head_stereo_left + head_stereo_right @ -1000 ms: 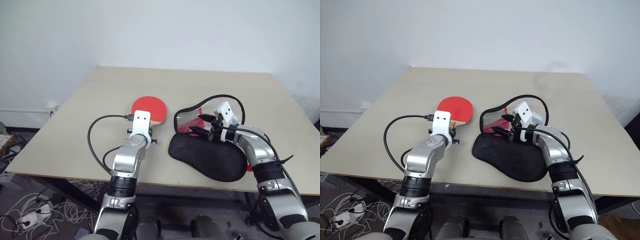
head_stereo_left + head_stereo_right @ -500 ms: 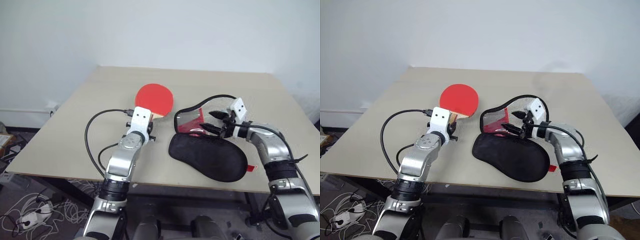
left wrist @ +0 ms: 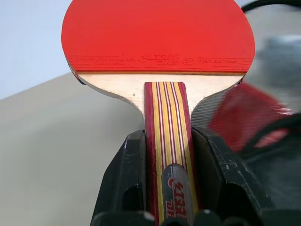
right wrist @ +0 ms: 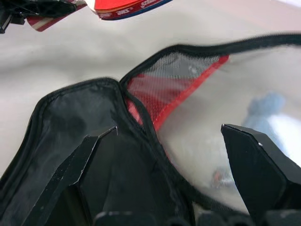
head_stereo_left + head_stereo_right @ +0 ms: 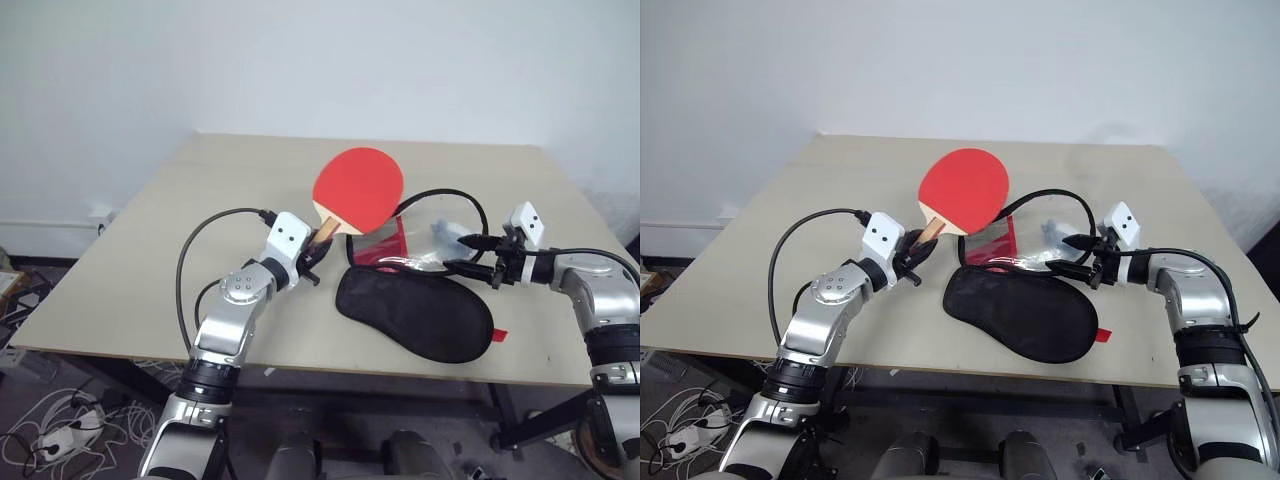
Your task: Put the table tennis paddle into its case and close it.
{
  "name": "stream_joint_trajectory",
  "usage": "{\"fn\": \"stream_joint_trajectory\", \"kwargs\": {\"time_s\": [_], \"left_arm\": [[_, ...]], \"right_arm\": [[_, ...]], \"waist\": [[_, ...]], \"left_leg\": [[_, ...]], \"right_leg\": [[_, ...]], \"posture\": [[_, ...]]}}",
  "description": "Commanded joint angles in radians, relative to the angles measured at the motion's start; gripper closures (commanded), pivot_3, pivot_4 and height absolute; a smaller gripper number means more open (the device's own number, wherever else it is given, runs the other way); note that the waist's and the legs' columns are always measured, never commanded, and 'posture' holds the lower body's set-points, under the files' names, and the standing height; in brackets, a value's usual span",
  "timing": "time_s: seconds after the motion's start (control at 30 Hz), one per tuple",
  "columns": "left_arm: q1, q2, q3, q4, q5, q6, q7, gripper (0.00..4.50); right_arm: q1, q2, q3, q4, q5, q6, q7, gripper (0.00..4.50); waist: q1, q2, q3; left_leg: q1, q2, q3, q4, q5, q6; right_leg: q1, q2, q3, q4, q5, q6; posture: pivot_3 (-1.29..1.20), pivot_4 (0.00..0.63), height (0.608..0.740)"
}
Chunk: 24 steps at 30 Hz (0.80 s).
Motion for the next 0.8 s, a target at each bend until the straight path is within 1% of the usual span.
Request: {"fn": "stream_joint_trajectory", "kwargs": {"time_s": [0.03,0.3,0.47,0.67,0.8], "left_arm": [[-0.056,0.025,-0.021,0.011,-0.03,-0.107,-0.118,3.44],[-0.13,0.055,-0.078,0.152,-0.053,-0.236,-0.375,3.44],[-0.184,0.072,-0.108,0.239,-0.041,-0.319,-0.496,3.44],[-0.282,0.069,-0.149,0.404,-0.026,-0.415,-0.638,3.44],[-0.358,0.049,-0.171,0.529,-0.011,-0.478,-0.718,3.44]], "right_arm": [[-0.005,-0.039,-0.039,-0.007,0.026,0.003,0.028,0.66],[0.021,-0.09,-0.082,0.06,0.022,-0.009,0.027,0.66],[0.06,-0.119,-0.115,0.056,0.03,-0.006,0.021,0.66],[0.141,-0.136,-0.162,-0.012,0.05,0.015,-0.002,0.66],[0.202,-0.133,-0.195,-0.081,0.075,0.039,-0.027,0.66]], "waist": [[0.0,0.0,0.0],[0.0,0.0,0.0],[-0.001,0.001,0.0],[0.0,0.001,0.0],[0.0,0.001,0.001]], "left_leg": [[0.0,0.0,0.0,0.0,0.0,0.0],[0.0,0.0,0.001,0.001,0.0,0.0],[0.0,0.0,0.002,0.001,0.0,0.0],[0.0,0.0,0.002,0.002,0.001,0.001],[0.0,0.0,0.002,0.002,0.001,0.001]], "right_leg": [[0.0,0.0,0.0,0.0,0.0,0.0],[0.0,0.0,0.001,0.0,0.0,0.0],[-0.001,0.0,0.002,0.0,0.0,0.0],[0.0,0.0,0.002,0.0,0.0,0.0],[0.0,0.0,0.003,0.0,0.0,0.0]], "posture": [[0.0,0.0,0.74],[0.0,0.0,0.74],[0.0,0.0,0.74],[0.0,0.0,0.74],[0.0,0.0,0.74]]}}
